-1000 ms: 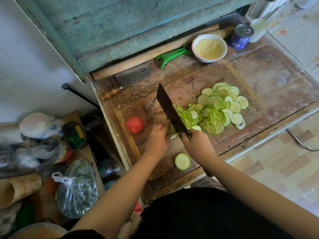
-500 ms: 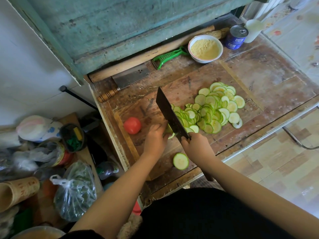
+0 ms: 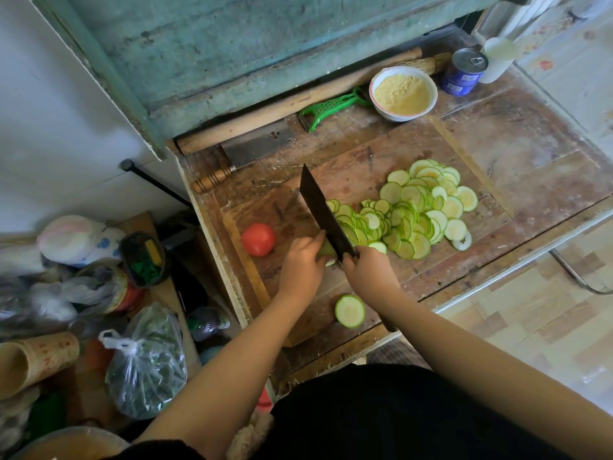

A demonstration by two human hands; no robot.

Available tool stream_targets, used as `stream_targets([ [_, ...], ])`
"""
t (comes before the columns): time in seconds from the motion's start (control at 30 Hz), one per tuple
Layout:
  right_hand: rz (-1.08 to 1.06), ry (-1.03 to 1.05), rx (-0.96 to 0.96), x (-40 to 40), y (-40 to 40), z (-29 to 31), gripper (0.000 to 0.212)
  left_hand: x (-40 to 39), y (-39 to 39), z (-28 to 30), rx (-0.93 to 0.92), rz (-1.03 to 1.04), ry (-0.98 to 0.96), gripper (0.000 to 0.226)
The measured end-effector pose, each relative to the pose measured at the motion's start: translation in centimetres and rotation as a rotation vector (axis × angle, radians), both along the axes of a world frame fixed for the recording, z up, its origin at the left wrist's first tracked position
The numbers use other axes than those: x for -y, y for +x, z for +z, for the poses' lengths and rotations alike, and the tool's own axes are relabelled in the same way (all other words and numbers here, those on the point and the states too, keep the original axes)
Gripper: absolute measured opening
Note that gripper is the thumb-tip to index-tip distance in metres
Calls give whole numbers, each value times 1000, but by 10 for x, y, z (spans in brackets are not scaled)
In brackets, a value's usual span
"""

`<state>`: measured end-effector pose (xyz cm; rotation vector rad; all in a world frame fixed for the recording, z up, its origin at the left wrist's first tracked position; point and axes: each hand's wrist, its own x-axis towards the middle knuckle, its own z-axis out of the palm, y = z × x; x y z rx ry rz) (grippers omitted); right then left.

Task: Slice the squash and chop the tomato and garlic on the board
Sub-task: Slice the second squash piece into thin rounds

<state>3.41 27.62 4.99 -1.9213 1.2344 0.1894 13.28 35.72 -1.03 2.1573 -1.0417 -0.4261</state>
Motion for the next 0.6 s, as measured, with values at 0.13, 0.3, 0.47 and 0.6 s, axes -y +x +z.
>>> stream_targets([
  [0.13,6,-14,45,-1,-12,9,21,-2,2,-2,25,2,3,57],
  [0.3,21,-22,66,-4,-21,16,20,-5,-1,-1,45,-28,1,52],
  [0.47,21,-16,67,-4,-19,16,19,-5,-1,-1,50,-36,6,52],
  [0.6,34,-24,40,-4,-18,15,23,-5,-1,-3,36,-23,9,53],
])
